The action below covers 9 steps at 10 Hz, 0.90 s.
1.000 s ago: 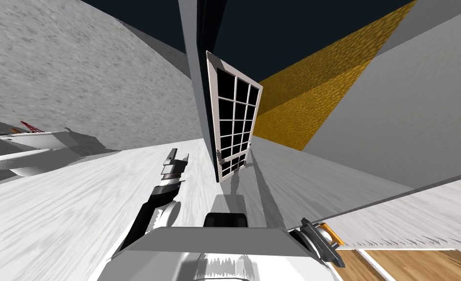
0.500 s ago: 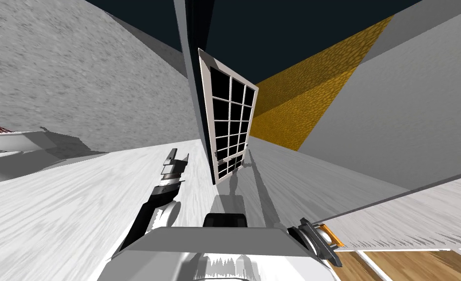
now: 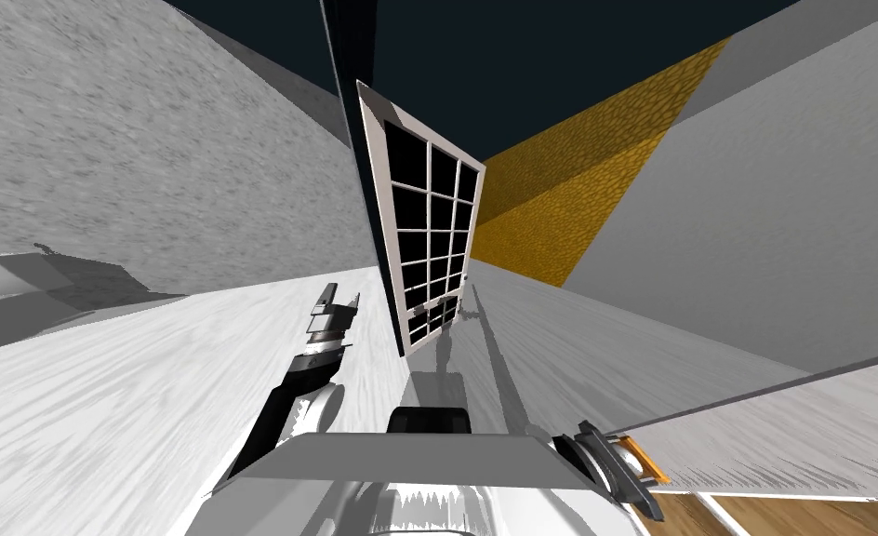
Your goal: Push the door open
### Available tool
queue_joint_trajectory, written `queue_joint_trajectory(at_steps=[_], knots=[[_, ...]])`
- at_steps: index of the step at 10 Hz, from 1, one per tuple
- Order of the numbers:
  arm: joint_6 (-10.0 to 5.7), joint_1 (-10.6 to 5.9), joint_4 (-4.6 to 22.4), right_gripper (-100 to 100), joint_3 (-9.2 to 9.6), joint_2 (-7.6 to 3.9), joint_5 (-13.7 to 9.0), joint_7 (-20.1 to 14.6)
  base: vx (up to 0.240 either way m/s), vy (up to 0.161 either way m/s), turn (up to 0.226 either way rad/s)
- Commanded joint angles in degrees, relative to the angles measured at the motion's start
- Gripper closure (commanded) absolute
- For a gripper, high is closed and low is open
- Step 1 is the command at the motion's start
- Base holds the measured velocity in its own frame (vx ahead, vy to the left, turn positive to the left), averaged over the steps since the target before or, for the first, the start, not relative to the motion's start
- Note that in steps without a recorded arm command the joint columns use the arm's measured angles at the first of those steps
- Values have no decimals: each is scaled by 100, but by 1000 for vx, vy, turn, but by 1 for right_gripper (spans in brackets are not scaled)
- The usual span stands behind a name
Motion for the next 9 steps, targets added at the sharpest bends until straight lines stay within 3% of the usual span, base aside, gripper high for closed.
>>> queue_joint_trajectory(at_steps=[1,3,5,9], knots=[[-62,3,-32,100,-98,-146,-64,39,94,-162,-54],[-90,33,-27,100,-216,-217,-178,58,103,-194,-48],[-118,63,-23,100,-338,-193,-295,78,119,-219,-62],[-163,110,-16,100,-525,68,-474,109,114,-153,-50]])
